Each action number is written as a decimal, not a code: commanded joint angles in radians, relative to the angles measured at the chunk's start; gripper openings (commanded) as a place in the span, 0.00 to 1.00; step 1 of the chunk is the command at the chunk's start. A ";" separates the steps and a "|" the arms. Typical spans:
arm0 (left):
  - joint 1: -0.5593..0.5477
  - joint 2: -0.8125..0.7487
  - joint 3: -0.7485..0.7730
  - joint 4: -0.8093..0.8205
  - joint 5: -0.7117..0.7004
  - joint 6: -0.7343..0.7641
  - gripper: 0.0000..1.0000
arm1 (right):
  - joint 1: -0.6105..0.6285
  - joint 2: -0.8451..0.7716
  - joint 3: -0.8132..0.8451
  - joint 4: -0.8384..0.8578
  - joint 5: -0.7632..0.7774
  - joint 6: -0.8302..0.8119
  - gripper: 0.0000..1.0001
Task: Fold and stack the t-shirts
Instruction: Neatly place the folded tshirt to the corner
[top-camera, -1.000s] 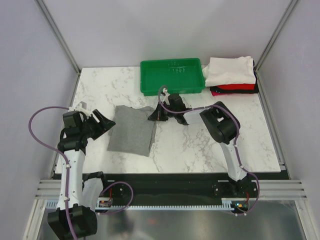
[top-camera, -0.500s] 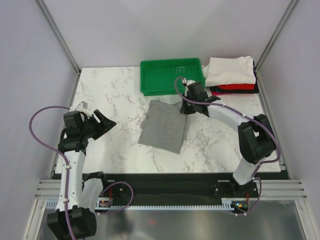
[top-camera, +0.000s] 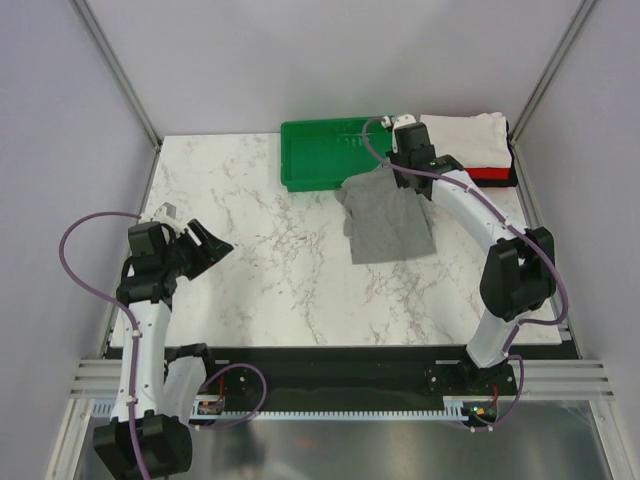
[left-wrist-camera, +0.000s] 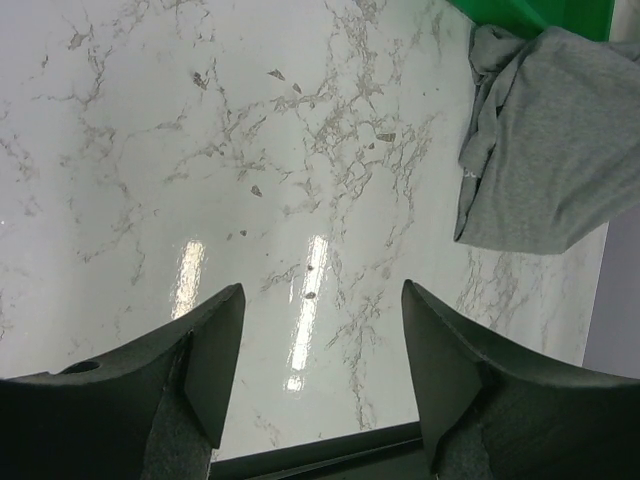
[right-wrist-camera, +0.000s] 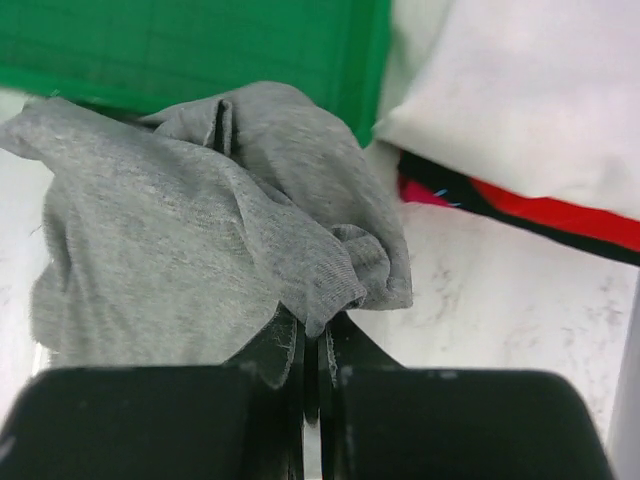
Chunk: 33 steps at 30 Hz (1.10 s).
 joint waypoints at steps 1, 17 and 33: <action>-0.007 0.004 -0.003 0.036 0.001 0.028 0.71 | -0.054 0.009 0.121 -0.001 0.073 -0.060 0.00; -0.018 0.029 -0.003 0.036 -0.004 0.029 0.69 | -0.120 0.072 0.364 0.005 0.102 -0.134 0.00; -0.019 0.036 -0.003 0.036 -0.005 0.029 0.69 | -0.195 0.128 0.584 0.003 0.146 -0.126 0.00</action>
